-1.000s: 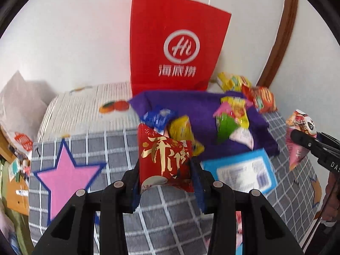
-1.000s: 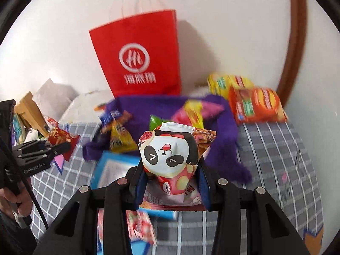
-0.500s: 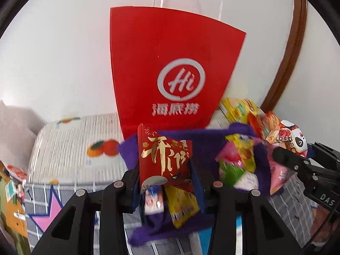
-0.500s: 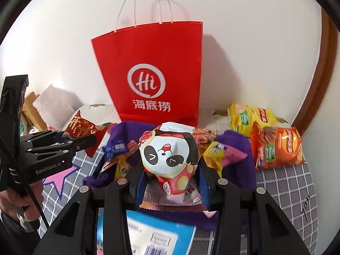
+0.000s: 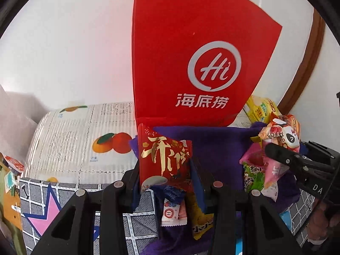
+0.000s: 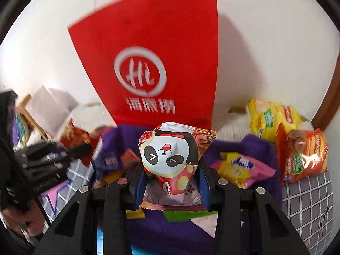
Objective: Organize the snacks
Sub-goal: 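Carry the panda bag and red packet over the purple towel with both tools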
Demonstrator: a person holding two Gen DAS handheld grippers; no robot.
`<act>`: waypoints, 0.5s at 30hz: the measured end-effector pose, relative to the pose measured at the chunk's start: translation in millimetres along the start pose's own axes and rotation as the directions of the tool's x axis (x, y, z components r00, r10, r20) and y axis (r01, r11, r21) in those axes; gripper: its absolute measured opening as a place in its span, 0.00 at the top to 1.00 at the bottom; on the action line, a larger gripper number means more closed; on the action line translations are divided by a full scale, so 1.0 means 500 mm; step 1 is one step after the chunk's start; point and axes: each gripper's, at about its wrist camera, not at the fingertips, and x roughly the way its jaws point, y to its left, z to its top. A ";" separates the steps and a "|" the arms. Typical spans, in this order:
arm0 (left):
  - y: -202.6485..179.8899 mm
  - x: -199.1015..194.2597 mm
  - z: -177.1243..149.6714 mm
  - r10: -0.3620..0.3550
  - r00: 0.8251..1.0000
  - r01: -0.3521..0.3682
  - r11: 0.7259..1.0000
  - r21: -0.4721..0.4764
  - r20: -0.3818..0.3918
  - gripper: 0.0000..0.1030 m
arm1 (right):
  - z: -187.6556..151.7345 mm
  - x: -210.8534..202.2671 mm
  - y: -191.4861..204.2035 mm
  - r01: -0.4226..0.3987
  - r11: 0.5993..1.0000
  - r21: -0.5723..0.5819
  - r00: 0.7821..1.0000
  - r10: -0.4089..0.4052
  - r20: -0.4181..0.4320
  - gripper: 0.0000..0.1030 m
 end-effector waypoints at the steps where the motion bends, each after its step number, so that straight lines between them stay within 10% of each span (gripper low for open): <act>1: -0.001 0.005 -0.001 0.000 1.000 0.000 1.000 0.002 -0.008 0.63 | -0.004 0.004 -0.005 -0.006 1.000 -0.004 1.000 0.006 -0.003 0.60; 15: -0.019 0.018 -0.007 0.006 1.000 -0.005 1.000 0.029 -0.022 0.63 | -0.016 0.026 -0.059 0.014 1.000 0.024 0.998 -0.013 -0.060 0.60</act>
